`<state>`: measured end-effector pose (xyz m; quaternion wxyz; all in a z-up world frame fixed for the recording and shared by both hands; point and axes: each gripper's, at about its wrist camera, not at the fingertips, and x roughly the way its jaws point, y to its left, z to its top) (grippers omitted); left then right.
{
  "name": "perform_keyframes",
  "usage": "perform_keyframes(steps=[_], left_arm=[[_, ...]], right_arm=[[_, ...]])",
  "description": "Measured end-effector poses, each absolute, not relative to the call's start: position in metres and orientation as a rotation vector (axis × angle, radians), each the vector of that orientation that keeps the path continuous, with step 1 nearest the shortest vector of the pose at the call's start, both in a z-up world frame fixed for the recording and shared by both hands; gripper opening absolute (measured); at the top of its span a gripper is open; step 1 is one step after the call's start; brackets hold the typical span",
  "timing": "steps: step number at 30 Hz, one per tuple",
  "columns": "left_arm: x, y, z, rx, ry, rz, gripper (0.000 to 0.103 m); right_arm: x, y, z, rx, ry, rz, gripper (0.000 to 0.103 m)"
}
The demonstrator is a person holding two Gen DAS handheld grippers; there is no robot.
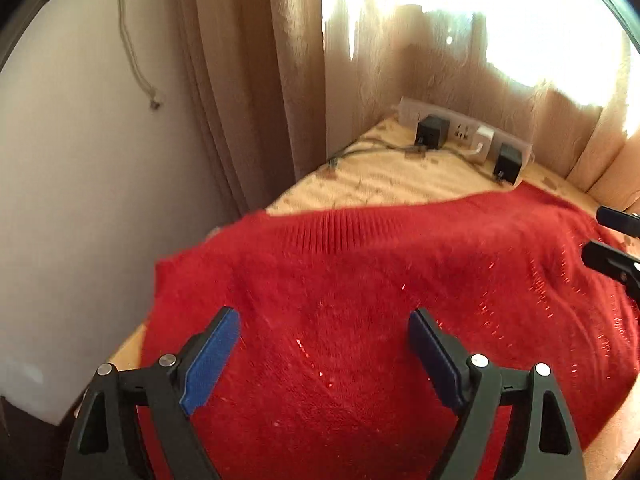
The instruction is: Fold clothes
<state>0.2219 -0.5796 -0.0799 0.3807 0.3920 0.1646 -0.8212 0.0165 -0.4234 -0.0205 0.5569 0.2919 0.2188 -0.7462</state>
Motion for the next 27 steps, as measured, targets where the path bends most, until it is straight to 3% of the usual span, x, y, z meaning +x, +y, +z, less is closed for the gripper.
perform_keyframes(steps=[3,6,17,21,27], left_arm=[[0.231,-0.582,-0.092,0.908,0.430,-2.138,0.094],[0.229,-0.583,-0.093,0.913,0.424,-2.135,0.095],[0.226,-0.572,-0.089,0.911,0.349,-2.079,0.100],[0.232,-0.550,-0.072,0.856,0.329,-2.022,0.100],[0.207,-0.456,-0.032,0.721,0.057,-2.117,0.100]], right_arm=[[0.026,-0.437,-0.061,0.785,0.615,-1.724,0.090],[0.021,-0.434,-0.074,0.775,0.559,-1.727,0.095],[0.026,-0.437,-0.075,0.738,0.579,-1.786,0.100],[0.035,-0.396,-0.058,0.705,0.487,-1.782,0.100],[0.051,-0.322,-0.035,0.637,0.386,-1.791,0.103]])
